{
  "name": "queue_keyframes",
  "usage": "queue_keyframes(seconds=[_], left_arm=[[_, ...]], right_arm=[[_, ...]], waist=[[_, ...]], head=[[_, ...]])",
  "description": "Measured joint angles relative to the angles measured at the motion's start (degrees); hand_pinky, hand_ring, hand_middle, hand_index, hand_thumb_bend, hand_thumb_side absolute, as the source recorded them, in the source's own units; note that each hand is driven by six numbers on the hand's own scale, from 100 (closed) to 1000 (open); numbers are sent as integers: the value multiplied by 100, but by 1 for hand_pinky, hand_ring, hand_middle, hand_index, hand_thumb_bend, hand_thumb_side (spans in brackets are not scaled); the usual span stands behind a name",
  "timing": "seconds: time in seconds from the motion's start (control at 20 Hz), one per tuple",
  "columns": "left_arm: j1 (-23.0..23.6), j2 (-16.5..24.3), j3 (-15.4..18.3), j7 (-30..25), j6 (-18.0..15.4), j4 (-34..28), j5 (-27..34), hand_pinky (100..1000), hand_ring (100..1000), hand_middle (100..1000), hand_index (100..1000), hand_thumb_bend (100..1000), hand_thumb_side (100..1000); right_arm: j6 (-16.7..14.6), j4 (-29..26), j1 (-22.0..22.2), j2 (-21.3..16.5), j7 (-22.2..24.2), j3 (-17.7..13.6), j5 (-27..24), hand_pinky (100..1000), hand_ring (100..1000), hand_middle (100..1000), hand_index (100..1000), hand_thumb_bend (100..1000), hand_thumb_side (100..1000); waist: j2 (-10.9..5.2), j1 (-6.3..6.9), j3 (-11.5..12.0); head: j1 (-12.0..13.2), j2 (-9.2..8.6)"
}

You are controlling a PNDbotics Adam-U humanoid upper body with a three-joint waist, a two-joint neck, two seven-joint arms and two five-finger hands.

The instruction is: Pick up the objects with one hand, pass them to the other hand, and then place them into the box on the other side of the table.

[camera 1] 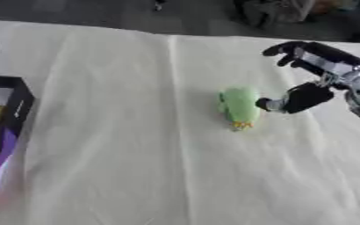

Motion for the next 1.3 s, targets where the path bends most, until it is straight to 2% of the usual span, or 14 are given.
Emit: queue_keyframes(seconds=[0.4, 0.9, 1.05, 1.3], left_arm=[[-94, -30, 2, 53, 53, 0, 0, 810, 817, 658, 710, 535, 378], [-144, -61, 5, 100, 101, 0, 0, 811, 817, 655, 706, 529, 375], [-143, -73, 5, 107, 112, 0, 0, 811, 817, 654, 705, 526, 374], [-143, -76, 5, 109, 114, 0, 0, 810, 815, 649, 701, 523, 373]], right_arm=[[62, 316, -33, 164, -75, 83, 130, 899, 881, 911, 925, 482, 236], [231, 944, 54, 287, -341, 79, 809, 919, 904, 906, 918, 533, 239], [303, 1020, 82, 289, -248, 79, 978, 920, 906, 892, 906, 537, 273], [345, 1181, 97, 346, 186, 100, 1241, 914, 890, 816, 889, 521, 308]], waist=[[120, -86, 280], [221, -167, 432], [223, -169, 430], [228, -168, 428]], head=[[-93, 6], [-167, -21], [-170, -45], [-170, -50]])
